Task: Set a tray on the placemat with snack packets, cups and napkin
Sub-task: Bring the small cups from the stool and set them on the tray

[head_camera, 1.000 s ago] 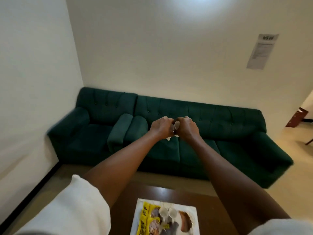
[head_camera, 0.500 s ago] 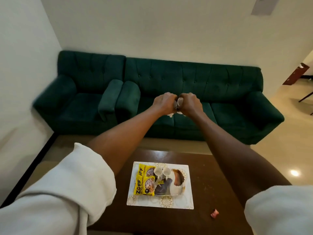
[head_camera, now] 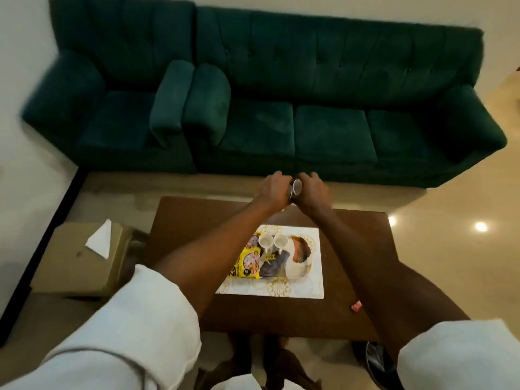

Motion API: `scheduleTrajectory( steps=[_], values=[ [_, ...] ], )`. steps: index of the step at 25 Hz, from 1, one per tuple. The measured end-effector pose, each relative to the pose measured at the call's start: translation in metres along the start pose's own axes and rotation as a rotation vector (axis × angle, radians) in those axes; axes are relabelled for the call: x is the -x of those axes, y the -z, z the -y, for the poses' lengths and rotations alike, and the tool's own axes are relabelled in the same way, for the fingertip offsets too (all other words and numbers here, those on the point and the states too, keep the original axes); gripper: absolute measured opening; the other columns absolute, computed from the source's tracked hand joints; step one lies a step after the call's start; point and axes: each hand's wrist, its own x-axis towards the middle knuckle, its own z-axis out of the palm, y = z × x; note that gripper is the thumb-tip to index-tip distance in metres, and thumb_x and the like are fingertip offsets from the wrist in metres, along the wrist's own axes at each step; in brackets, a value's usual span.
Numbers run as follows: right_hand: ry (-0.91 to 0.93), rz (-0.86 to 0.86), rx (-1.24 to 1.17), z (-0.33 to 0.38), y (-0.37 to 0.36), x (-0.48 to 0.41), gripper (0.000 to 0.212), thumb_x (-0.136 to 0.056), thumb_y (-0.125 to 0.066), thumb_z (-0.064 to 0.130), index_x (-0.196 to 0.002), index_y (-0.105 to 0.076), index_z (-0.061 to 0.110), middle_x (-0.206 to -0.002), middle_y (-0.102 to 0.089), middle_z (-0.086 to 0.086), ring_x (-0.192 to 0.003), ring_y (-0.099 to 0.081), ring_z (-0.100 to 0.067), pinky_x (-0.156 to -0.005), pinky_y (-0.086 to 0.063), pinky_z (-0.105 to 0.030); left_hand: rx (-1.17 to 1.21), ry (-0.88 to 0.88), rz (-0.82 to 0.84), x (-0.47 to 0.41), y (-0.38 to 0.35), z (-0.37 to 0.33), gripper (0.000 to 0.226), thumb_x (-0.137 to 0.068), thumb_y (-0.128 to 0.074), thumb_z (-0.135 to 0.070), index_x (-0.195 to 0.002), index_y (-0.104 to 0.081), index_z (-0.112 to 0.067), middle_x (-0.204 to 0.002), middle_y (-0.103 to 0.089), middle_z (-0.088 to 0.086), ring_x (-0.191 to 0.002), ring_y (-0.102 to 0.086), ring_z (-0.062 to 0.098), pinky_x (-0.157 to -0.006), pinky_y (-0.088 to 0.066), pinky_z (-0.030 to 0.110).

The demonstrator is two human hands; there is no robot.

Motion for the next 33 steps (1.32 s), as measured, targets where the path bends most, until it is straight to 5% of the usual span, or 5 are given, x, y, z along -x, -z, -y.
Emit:
scheduleTrajectory(
  steps=[5,9,13,17,33],
  values=[
    [-0.072,0.243,0.022,-0.056,-0.126,0.005,0.040,-0.087,-0.074,0.020,-0.124,-0.060,0.013,-0.128,-0.057,-0.015,-0.104,-0.068,-0.043,-0.082,-0.060,-0.049,0.020,0.170,0.170,0.014,-0.141,0.050,0.033,-0.087,-0.070,-0.024,-0.120,-0.067,-0.021,-0.122,-0.063,0.008,-0.114,-0.065,0.034,-0.084,-0.055,0.040],
    [-0.127,0.281,0.029,-0.098,-0.212,0.009,0.057,-0.086,-0.077,0.019,-0.139,-0.058,0.016,-0.138,-0.057,-0.015,-0.125,-0.058,-0.039,-0.097,-0.055,-0.046,-0.002,0.229,0.236,0.019,-0.232,0.084,0.045,-0.089,-0.070,-0.025,-0.130,-0.057,-0.014,-0.132,-0.058,0.009,-0.122,-0.060,0.033,-0.087,-0.056,0.046],
    [-0.183,0.360,-0.068,-0.125,-0.275,0.012,0.057,-0.086,-0.077,0.017,-0.138,-0.055,0.014,-0.135,-0.053,-0.016,-0.116,-0.063,-0.044,-0.086,-0.057,-0.049,-0.001,0.284,0.292,0.023,-0.299,0.114,0.053,-0.085,-0.075,-0.024,-0.132,-0.053,-0.014,-0.136,-0.054,0.010,-0.126,-0.058,0.033,-0.084,-0.057,0.049],
    [-0.187,0.378,-0.054,-0.136,-0.308,0.010,0.061,-0.085,-0.079,0.020,-0.140,-0.052,0.015,-0.139,-0.051,-0.015,-0.115,-0.064,-0.044,-0.087,-0.060,-0.052,-0.010,0.298,0.282,0.028,-0.332,0.130,0.069,-0.086,-0.074,-0.022,-0.148,-0.043,-0.017,-0.145,-0.043,0.014,-0.138,-0.043,0.036,-0.089,-0.056,0.055],
    [-0.234,0.385,-0.049,-0.146,-0.339,0.021,0.084,-0.084,-0.084,0.031,-0.151,-0.036,0.016,-0.142,-0.053,-0.020,-0.119,-0.066,-0.044,-0.092,-0.058,-0.052,-0.070,0.258,0.289,0.031,-0.356,0.150,0.078,-0.082,-0.082,-0.026,-0.148,-0.040,-0.022,-0.141,-0.041,0.013,-0.136,-0.043,0.035,-0.081,-0.060,0.053]
  ],
)
